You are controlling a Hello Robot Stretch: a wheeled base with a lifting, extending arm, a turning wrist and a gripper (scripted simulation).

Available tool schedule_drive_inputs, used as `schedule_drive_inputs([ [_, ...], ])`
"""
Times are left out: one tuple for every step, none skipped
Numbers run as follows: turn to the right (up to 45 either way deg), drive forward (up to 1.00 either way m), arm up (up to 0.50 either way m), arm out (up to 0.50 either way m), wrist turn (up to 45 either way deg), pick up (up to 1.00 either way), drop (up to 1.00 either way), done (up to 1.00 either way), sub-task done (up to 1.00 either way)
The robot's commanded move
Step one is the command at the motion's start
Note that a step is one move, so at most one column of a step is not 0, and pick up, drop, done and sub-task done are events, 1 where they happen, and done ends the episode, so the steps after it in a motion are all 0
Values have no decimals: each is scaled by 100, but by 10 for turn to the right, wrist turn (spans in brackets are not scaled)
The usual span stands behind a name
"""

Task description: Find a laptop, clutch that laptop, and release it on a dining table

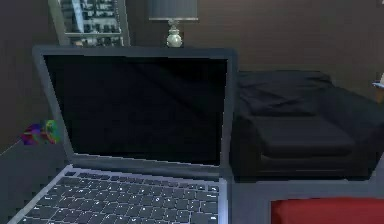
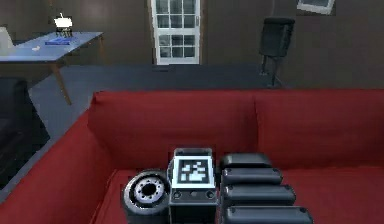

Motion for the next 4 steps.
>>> schedule_drive_inputs([
  [0, 85, 0, 0, 0, 0, 0, 0, 0],
  [300, 0, 0, 0, 0, 0, 0, 0, 0],
  [0, 20, 0, 0, 0, 0, 0, 0, 0],
  [450, 0, 0, 0, 0, 0, 0, 0, 0],
])
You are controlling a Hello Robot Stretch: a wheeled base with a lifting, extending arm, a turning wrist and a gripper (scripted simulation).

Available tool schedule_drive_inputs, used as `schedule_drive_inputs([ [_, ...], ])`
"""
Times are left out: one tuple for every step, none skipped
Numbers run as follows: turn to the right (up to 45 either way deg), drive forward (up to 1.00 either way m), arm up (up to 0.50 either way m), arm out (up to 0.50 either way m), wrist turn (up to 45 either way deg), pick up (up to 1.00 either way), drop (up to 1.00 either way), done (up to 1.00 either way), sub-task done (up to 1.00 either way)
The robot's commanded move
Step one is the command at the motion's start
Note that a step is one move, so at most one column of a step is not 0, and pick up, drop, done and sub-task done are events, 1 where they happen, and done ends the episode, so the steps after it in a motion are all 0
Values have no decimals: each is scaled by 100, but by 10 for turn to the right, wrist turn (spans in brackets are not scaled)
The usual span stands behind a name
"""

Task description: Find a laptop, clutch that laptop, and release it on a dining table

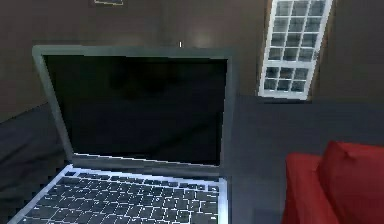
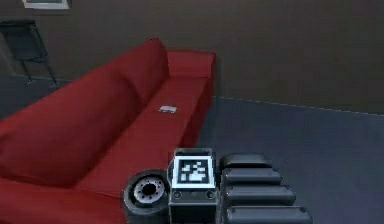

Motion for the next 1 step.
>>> schedule_drive_inputs([
  [90, 0, 0, 0, 0, 0, 0, 0, 0],
])
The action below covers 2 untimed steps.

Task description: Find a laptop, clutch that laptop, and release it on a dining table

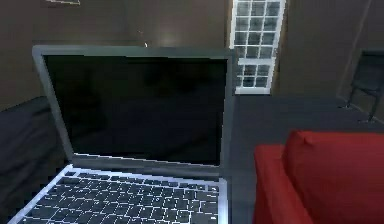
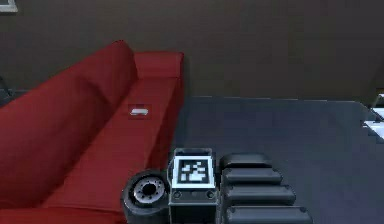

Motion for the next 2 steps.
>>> schedule_drive_inputs([
  [0, 100, 0, 0, 0, 0, 0, 0, 0],
  [0, 100, 0, 0, 0, 0, 0, 0, 0],
])
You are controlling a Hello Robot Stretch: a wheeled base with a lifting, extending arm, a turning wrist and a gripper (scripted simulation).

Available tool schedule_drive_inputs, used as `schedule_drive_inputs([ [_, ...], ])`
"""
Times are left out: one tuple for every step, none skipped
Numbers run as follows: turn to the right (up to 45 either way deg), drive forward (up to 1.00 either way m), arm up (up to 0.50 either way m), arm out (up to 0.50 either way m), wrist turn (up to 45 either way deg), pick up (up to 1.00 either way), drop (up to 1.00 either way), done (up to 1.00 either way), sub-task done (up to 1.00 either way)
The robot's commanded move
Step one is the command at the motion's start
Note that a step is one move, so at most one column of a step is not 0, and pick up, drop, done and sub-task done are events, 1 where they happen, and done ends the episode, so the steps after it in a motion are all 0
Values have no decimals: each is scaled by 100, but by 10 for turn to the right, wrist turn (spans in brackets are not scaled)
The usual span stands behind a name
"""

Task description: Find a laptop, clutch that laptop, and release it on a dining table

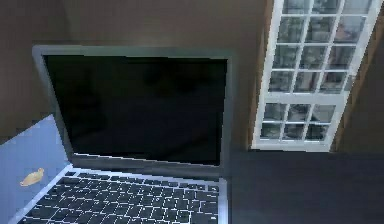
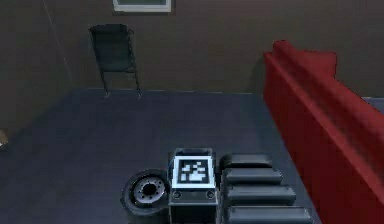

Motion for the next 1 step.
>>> schedule_drive_inputs([
  [0, 100, 0, 0, 0, 0, 0, 0, 0],
])
